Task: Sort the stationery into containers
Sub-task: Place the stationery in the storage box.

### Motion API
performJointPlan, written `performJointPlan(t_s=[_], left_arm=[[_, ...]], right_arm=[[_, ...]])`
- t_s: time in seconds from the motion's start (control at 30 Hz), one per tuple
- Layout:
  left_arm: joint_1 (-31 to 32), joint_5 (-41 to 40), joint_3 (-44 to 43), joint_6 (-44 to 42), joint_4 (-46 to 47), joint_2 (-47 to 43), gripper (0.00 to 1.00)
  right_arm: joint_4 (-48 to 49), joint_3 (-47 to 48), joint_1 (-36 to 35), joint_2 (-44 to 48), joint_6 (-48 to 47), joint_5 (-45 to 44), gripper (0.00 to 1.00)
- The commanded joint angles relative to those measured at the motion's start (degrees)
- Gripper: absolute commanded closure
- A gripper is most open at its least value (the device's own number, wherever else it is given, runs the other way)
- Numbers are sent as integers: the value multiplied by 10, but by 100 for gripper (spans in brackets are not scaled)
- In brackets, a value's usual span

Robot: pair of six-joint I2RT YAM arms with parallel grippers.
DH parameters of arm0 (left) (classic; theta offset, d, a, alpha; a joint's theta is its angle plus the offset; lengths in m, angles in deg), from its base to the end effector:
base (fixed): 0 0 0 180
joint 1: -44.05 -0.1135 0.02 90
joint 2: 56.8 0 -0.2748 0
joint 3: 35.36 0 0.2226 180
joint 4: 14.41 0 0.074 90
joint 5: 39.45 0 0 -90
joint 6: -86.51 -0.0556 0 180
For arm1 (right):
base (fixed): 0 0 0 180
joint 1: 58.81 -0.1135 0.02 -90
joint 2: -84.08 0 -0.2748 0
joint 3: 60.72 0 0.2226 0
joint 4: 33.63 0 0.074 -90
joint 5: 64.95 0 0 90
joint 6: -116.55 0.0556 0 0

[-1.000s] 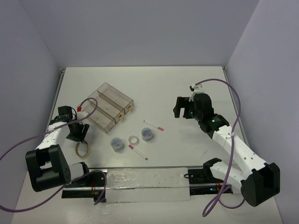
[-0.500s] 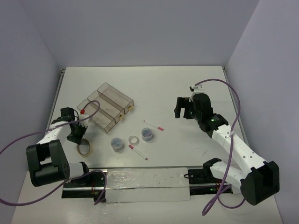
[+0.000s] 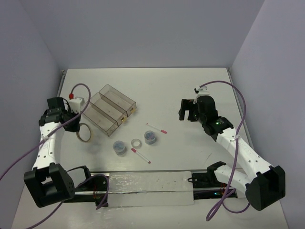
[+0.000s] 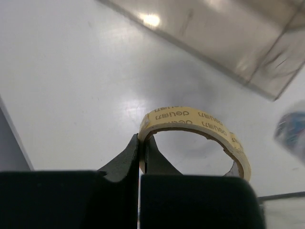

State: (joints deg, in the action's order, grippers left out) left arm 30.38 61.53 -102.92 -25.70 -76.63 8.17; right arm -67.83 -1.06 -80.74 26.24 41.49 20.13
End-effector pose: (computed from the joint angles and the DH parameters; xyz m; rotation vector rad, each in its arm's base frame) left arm 0.1882 0.0349 0.2616 0.2592 2.5682 -0.0202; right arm 0.1924 0.0723 0.2839 -0.0802 2.1456 0.2858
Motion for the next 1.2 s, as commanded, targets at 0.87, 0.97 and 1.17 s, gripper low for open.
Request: performJointPlan(t_s=[0.87, 0.97, 1.17], left_arm=[[73, -143, -59, 261, 265, 225, 100], [74, -128, -60, 257, 273, 232, 99], [81, -137, -84, 264, 272, 273, 100]], right_arm=[[-24, 30, -4, 2, 7, -25, 0], [-24, 27, -3, 4, 7, -25, 0], [-31, 27, -4, 7, 7, -27, 0]])
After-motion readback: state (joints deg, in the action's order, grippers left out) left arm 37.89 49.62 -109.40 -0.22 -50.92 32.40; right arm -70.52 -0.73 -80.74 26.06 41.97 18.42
